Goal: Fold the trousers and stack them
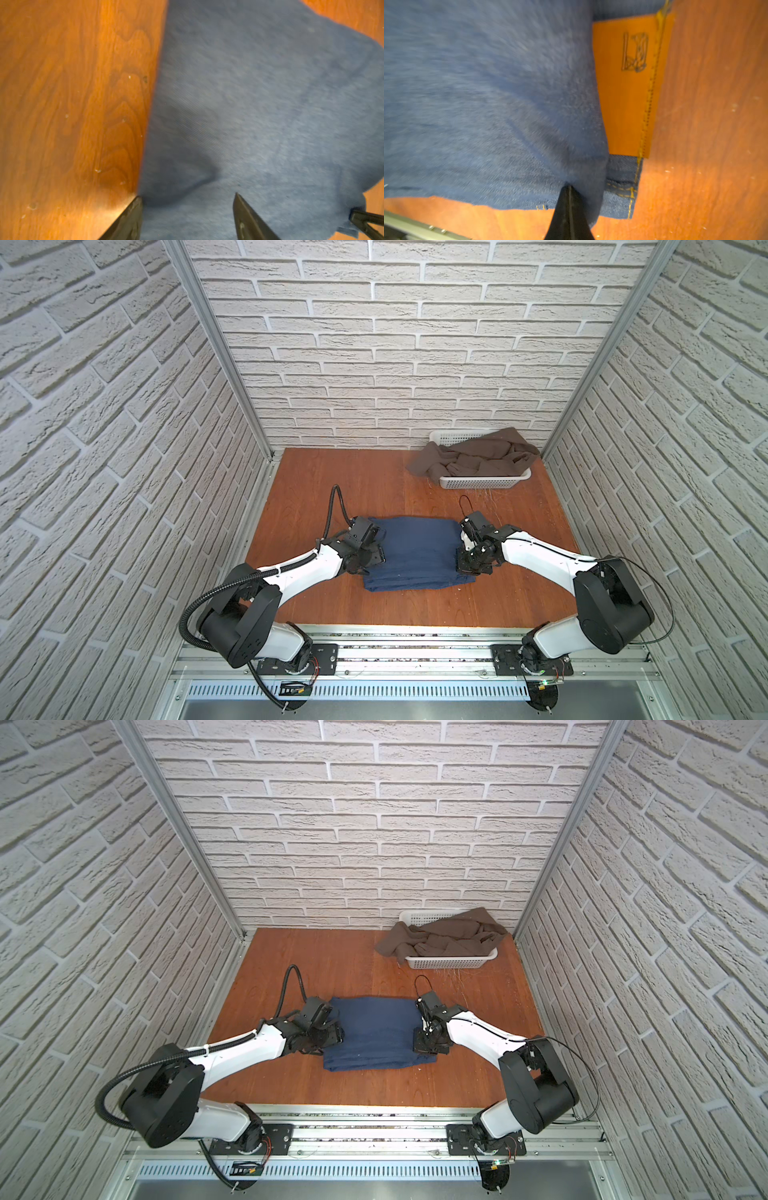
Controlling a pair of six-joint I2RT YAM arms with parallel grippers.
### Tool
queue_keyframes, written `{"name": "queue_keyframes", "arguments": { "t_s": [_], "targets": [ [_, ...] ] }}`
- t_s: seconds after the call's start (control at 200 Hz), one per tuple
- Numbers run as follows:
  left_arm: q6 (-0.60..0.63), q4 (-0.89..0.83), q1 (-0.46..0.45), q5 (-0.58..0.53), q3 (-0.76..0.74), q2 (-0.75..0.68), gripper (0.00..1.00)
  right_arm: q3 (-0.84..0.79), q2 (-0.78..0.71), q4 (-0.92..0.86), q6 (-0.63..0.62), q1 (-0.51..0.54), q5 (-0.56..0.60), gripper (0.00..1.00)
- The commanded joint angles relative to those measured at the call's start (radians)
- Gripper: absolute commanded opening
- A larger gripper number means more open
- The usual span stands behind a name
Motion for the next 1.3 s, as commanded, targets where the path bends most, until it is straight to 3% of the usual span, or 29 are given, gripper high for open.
{"name": "queue_keyframes", "arguments": {
  "t_s": [0.0,0.23,0.45,0.535,0.63,0.75,0.92,1.295],
  "targets": [
    [0.02,0.014,0.008,0.011,-0.015,-0.003,0.69,0.0,0.031,-0.005,-0.018,-0.007,0.044,0.05],
    [0.02,0.017,0.021,0.018,-0.034,-0.013,0.7,0.044,0.062,-0.032,-0.044,-0.012,0.079,0.08],
    [0.04,-0.023,0.033,0.013,-0.024,-0.059,0.73,0.198,-0.03,-0.083,-0.072,-0.01,0.058,0.32],
    [0.052,-0.05,0.04,0.004,-0.016,-0.084,0.74,0.281,-0.025,-0.113,-0.089,-0.01,0.083,0.36],
    [0.061,-0.062,0.06,0.005,-0.022,-0.114,0.75,0.353,0.016,-0.125,-0.102,-0.013,0.115,0.35],
    [0.062,-0.062,0.094,0.03,-0.04,-0.141,0.76,0.436,0.101,-0.117,-0.104,-0.018,0.127,0.25],
    [0.063,-0.078,0.117,0.049,-0.056,-0.179,0.77,0.491,0.217,-0.078,-0.106,-0.035,0.153,0.18],
    [0.088,-0.082,0.171,0.103,-0.078,-0.186,0.81,0.404,0.327,-0.05,-0.105,-0.074,0.181,0.25]
  ]
}}
